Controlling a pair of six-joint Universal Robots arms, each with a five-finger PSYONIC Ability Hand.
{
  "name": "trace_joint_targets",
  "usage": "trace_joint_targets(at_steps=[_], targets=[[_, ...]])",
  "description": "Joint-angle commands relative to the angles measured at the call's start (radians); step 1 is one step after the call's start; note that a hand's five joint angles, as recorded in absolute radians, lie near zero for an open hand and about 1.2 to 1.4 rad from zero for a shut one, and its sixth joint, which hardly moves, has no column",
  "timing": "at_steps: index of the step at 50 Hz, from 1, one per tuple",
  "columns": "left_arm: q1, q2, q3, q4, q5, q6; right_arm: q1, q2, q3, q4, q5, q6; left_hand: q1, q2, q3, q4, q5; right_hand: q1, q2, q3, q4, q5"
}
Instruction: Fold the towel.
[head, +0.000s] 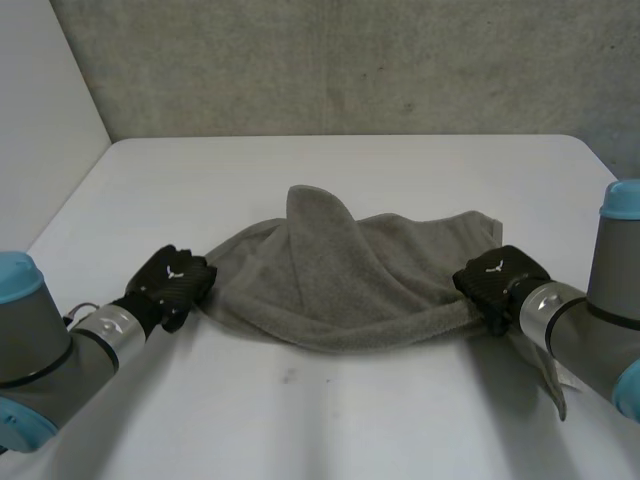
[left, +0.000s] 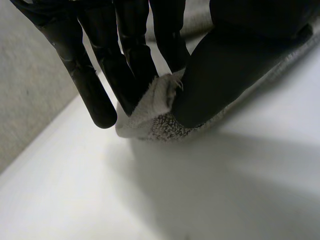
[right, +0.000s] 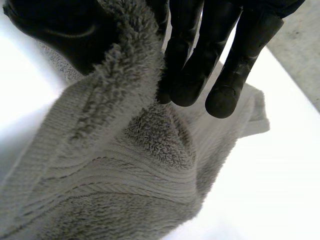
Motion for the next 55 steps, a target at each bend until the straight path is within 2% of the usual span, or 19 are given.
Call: trace_joint_targets(at_steps=[1, 3, 6, 9, 11, 14, 16, 21, 28, 30, 33, 35, 41, 43, 44, 46, 48, 51, 55], targets=[[-0.013, 0.219, -0.037, -0.063, 0.053, -0.061, -0.001, -0.119, -0.013, 0.067, 0.002, -0.001, 0.214, 0.181, 0.185, 0.182, 0.198, 0.074, 0.072, 0.064, 0.058, 0.041], [-0.011, 0.358, -0.054, -0.087, 0.056, -0.131, -0.002, -0.208, -0.036, 0.147, -0.007, 0.002, 0.214, 0.181, 0.185, 0.182, 0.198, 0.074, 0.072, 0.064, 0.058, 0.041], [-0.006, 0.433, -0.059, -0.095, 0.056, -0.175, -0.007, -0.253, -0.059, 0.194, -0.022, 0.017, 0.214, 0.181, 0.185, 0.182, 0.198, 0.074, 0.072, 0.064, 0.058, 0.041], [0.004, 0.569, -0.059, -0.109, 0.058, -0.273, -0.013, -0.322, -0.131, 0.287, -0.077, 0.068, 0.214, 0.181, 0.185, 0.182, 0.198, 0.074, 0.072, 0.064, 0.058, 0.041], [0.024, 0.667, -0.051, -0.114, 0.064, -0.381, -0.045, -0.358, -0.215, 0.384, -0.152, 0.126, 0.214, 0.181, 0.185, 0.182, 0.198, 0.074, 0.072, 0.064, 0.058, 0.041], [0.036, 0.698, -0.045, -0.115, 0.064, -0.431, -0.07, -0.363, -0.252, 0.438, -0.191, 0.141, 0.214, 0.181, 0.185, 0.182, 0.198, 0.074, 0.072, 0.064, 0.058, 0.041], [0.049, 0.716, -0.037, -0.117, 0.07, -0.509, -0.122, -0.363, -0.319, 0.546, -0.264, 0.149, 0.214, 0.181, 0.185, 0.182, 0.198, 0.074, 0.072, 0.064, 0.058, 0.041], [0.046, 0.681, -0.057, -0.104, 0.085, -0.537, -0.182, -0.29, -0.372, 0.634, -0.341, 0.129, 0.214, 0.181, 0.185, 0.182, 0.198, 0.074, 0.072, 0.064, 0.058, 0.041], [0.018, 0.39, -0.02, -0.088, 0.082, -0.534, -0.179, -0.082, -0.389, 0.651, -0.303, 0.011, 0.214, 0.181, 0.185, 0.182, 0.198, 0.074, 0.072, 0.064, 0.058, 0.041], [-0.015, 0.225, 0.059, -0.089, 0.07, -0.514, -0.154, 0.02, -0.428, 0.648, -0.239, -0.032, 0.214, 0.181, 0.185, 0.182, 0.198, 0.074, 0.072, 0.064, 0.058, 0.041], [-0.029, 0.146, 0.109, -0.097, 0.068, -0.491, -0.13, 0.082, -0.481, 0.64, -0.203, -0.029, 0.214, 0.181, 0.185, 0.182, 0.198, 0.074, 0.072, 0.064, 0.058, 0.041], [-0.045, 0.04, 0.217, -0.118, 0.038, -0.43, -0.069, 0.186, -0.621, 0.625, -0.144, -0.011, 0.214, 0.181, 0.185, 0.182, 0.198, 0.074, 0.072, 0.064, 0.058, 0.041], [-0.057, -0.012, 0.397, -0.135, -0.045, -0.406, -0.028, 0.272, -0.852, 0.473, -0.119, 0.077, 0.214, 0.181, 0.185, 0.182, 0.198, 0.074, 0.072, 0.064, 0.058, 0.041], [-0.088, -0.006, 0.536, -0.132, -0.083, -0.443, -0.013, 0.286, -0.977, 0.31, -0.119, 0.146, 0.214, 0.181, 0.185, 0.182, 0.198, 0.074, 0.072, 0.064, 0.058, 0.041], [-0.088, -0.006, 0.537, -0.132, -0.083, -0.443, -0.013, 0.286, -0.978, 0.309, -0.119, 0.146, 0.214, 0.181, 0.185, 0.182, 0.198, 0.074, 0.072, 0.064, 0.058, 0.041], [-0.111, 0.012, 0.672, -0.108, -0.149, -0.507, 0.02, 0.278, -1.059, 0.136, -0.11, 0.207, 0.214, 0.181, 0.185, 0.182, 0.198, 0.074, 0.072, 0.064, 0.058, 0.041], [-0.114, 0.029, 0.726, -0.082, -0.193, -0.542, 0.034, 0.265, -1.076, 0.069, -0.107, 0.232, 0.214, 0.181, 0.185, 0.182, 0.198, 0.074, 0.072, 0.064, 0.058, 0.041], [-0.112, 0.052, 0.799, -0.025, -0.275, -0.602, 0.053, 0.228, -1.079, 0.019, -0.102, 0.263, 0.214, 0.181, 0.185, 0.182, 0.198, 0.074, 0.072, 0.064, 0.058, 0.041], [-0.111, 0.065, 0.82, -0.003, -0.309, -0.635, 0.064, 0.2, -1.062, 0.05, -0.1, 0.261, 0.214, 0.181, 0.185, 0.182, 0.198, 0.074, 0.072, 0.064, 0.058, 0.041]])
